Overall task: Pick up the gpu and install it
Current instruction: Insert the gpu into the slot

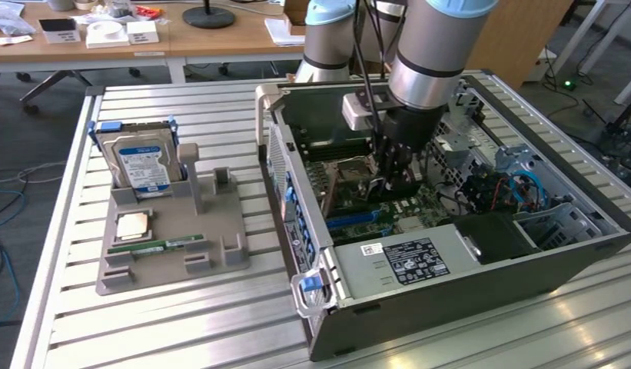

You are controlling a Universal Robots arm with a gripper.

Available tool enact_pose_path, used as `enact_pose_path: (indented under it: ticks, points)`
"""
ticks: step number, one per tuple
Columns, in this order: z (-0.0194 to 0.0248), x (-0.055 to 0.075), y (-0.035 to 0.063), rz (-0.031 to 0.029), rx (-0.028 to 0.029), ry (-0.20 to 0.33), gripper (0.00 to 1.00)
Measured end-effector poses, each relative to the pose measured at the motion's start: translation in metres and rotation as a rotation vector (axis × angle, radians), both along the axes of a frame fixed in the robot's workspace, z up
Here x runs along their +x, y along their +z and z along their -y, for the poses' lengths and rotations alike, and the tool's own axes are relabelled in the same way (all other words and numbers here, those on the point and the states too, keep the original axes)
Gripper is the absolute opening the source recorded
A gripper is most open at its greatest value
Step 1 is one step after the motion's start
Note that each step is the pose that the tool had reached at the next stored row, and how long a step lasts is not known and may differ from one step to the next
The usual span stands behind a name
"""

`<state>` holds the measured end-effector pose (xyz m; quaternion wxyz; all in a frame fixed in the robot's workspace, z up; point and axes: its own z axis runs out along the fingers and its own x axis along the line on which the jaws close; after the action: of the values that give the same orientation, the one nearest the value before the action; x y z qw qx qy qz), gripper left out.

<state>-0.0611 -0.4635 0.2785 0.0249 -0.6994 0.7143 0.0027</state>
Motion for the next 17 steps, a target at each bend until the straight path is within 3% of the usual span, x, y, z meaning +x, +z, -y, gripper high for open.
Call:
enact_pose_path:
  ticks: [17]
  points:
    - [0.0003,-0.0032,-0.0074,0.0011,0.0,0.005,0.26]
